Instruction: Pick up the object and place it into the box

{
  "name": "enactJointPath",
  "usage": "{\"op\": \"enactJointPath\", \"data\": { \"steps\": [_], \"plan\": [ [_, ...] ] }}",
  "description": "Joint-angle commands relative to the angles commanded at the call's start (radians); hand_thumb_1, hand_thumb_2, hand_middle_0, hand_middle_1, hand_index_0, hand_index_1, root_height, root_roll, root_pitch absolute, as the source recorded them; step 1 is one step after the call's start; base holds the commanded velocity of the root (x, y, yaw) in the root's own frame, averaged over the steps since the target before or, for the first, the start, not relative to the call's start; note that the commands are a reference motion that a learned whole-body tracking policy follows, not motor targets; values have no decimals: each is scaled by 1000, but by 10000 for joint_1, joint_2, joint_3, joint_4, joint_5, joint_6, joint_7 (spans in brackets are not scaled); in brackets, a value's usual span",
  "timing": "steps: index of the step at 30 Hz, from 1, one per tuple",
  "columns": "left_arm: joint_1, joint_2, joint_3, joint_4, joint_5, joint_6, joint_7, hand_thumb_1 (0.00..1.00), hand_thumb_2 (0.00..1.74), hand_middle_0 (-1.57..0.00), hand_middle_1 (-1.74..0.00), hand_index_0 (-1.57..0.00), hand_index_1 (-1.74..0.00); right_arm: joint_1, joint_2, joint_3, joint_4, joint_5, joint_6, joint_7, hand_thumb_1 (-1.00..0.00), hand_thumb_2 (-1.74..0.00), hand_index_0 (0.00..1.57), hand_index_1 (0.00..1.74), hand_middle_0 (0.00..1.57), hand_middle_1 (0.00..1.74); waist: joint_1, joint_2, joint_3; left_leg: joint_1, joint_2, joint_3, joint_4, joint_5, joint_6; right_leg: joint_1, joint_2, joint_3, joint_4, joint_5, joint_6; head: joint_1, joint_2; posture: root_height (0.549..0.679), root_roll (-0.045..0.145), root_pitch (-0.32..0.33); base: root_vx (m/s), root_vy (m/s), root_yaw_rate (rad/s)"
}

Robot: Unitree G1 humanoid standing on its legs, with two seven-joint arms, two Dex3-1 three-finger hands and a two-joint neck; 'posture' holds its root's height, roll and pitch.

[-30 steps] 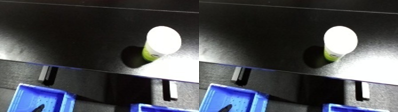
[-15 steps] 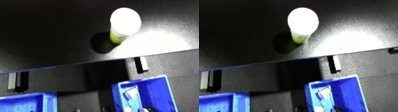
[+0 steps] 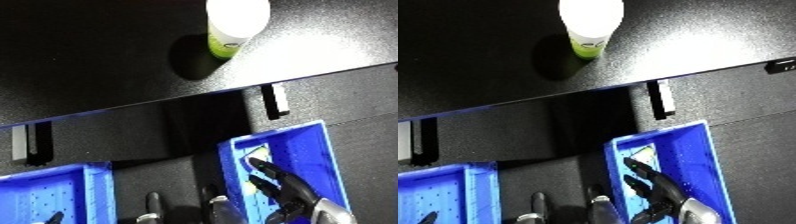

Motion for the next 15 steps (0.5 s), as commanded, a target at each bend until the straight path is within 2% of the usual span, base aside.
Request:
{"op": "enactJointPath", "data": {
  "steps": [3, 6, 11, 15],
  "plan": [
    [177, 145, 156, 125, 61, -106, -116, 0, 0, 0, 0, 0, 0, 317, -321, -211, -1791, 615, 642, 858, 0, 0, 0, 0, 0, 0, -116, -125, -43, -18, 84, 63, -38, 24, -66, -40, -23, -23, -2, -22, 26, -303, 130, 635, 24, -38, -4, -19, -94],
    [266, 223, 248, 316, 73, -200, -228, 0, 0, 0, 0, 0, 0, 446, -512, -556, -3258, 1322, 909, 1604, 0, 0, 0, 0, 0, 0, -203, -218, -107, -53, 157, 116, -36, 18, -116, -76, -42, -42, 9, -48, 64, -469, 269, 635, 23, -35, 6, -20, -79],
    [303, 200, 278, 602, 122, -349, -349, 0, 0, 0, 0, 0, 0, 310, -722, -1187, -5104, 2370, 661, 2309, 0, 0, 0, 0, 0, 0, -294, -305, -245, -125, 265, 193, 39, -26, -196, -111, -60, -78, 49, -92, 110, -604, 555, 635, 22, -30, 18, -16, -47],
    [337, 146, 280, 747, 218, -465, -426, 0, 0, 0, 0, 0, 0, 86, -778, -1835, -6396, 3291, 114, 2174, 0, 0, 0, 0, 0, 0, -358, -317, -336, -139, 326, 243, 80, -64, -239, -105, -47, -83, 57, -121, 110, -683, 787, 635, 23, -27, 25, -4, -21]
  ]
}}
